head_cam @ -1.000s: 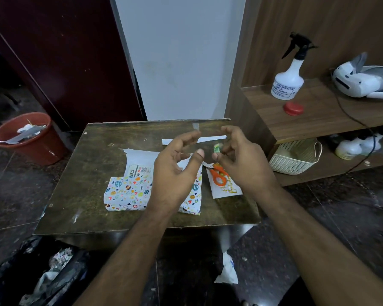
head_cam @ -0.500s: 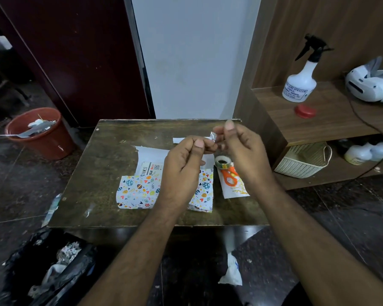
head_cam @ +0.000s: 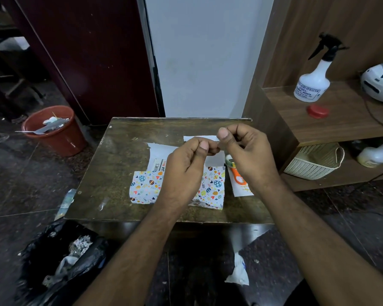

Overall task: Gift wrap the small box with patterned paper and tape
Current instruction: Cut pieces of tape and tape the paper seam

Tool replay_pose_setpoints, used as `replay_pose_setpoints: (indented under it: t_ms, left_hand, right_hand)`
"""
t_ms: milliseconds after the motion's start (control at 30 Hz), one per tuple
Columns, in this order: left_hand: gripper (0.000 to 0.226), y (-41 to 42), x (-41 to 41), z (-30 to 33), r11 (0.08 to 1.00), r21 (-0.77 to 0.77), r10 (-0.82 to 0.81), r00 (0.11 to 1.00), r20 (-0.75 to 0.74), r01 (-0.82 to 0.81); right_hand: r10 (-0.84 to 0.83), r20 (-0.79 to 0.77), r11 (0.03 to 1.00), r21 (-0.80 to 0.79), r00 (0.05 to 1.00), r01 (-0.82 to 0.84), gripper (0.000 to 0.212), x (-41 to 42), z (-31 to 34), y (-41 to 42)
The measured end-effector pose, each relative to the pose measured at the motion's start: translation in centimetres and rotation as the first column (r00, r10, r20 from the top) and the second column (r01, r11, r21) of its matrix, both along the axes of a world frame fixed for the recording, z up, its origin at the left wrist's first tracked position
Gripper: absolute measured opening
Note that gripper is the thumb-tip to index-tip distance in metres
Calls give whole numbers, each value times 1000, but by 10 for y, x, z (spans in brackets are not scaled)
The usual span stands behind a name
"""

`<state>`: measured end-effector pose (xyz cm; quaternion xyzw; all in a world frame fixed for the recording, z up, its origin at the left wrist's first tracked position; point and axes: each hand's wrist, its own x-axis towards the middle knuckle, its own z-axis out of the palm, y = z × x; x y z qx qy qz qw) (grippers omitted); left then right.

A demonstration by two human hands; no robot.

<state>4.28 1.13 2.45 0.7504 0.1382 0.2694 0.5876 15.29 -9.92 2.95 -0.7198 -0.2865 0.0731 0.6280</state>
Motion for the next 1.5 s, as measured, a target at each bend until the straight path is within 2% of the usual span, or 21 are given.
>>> replay_pose_setpoints:
  t_ms: [133,300,400,467,500,567,667,767,867,1033,1100,1167,1300,1367,1433,1500]
  left_hand:
    - [31,2,-6,4,997,-62,47,998,29,-45]
    - [35,8,-12,9,989,-117,97,995,36,-92]
    - [31,13,-16,10,990,-97,107,993,42,-102]
    - [21,17,-21,11,995,24,93,995,27,-93]
    - [16,19,-23,11,993,97,72,997,12,-73]
    - [15,26,-29,10,967,256,18,999,-40,-7]
    - [38,43,-37,6,872,474,-24,979,-203,120]
    - [64,58,-47,3,804,555,-32,947,-319,214]
    - [66,73,-56,0,758,602,-20,932,-362,250]
    - [23,81,-62,-2,768,596,-18,937,-348,235]
    - [19,79,-60,-2,776,577,-16,923,-385,254]
    - [27,78,-60,-1,789,557,-18,916,-400,259]
    - [76,80,-64,2,787,590,127,887,-444,183]
    - [95,83,-66,1,821,556,184,859,-477,133]
    - [98,87,-69,0,892,443,161,852,-499,90]
    - [87,91,-73,1,949,303,87,848,-523,90]
  right_hand:
    - [-27,2,997,78,1000,26,15,-5,2,7]
    - [23,-196,978,207,980,18,28,-11,2,18]
    - [48,-164,981,194,985,-16,29,-13,2,23]
    - [42,-37,994,103,998,-38,19,-14,0,25]
    - [50,45,998,31,998,-51,20,-13,-3,25]
    - [91,194,988,-139,977,-65,39,-8,-13,23]
    - [126,256,938,-346,958,-31,59,-2,-20,22]
    - [143,271,897,-442,952,-9,70,-3,-16,23]
    - [164,301,851,-524,940,19,72,-7,-11,25]
    - [130,313,837,-543,941,65,66,-10,-10,30]
    - [128,312,840,-539,941,65,62,-11,-11,32]
    - [130,320,838,-542,938,69,59,-12,-12,33]
    - [146,350,830,-553,925,79,58,-12,-14,33]
    - [148,367,830,-551,918,87,58,-12,-16,33]
    - [144,374,831,-548,916,93,57,-12,-18,34]
    - [130,376,839,-535,918,100,58,-12,-17,34]
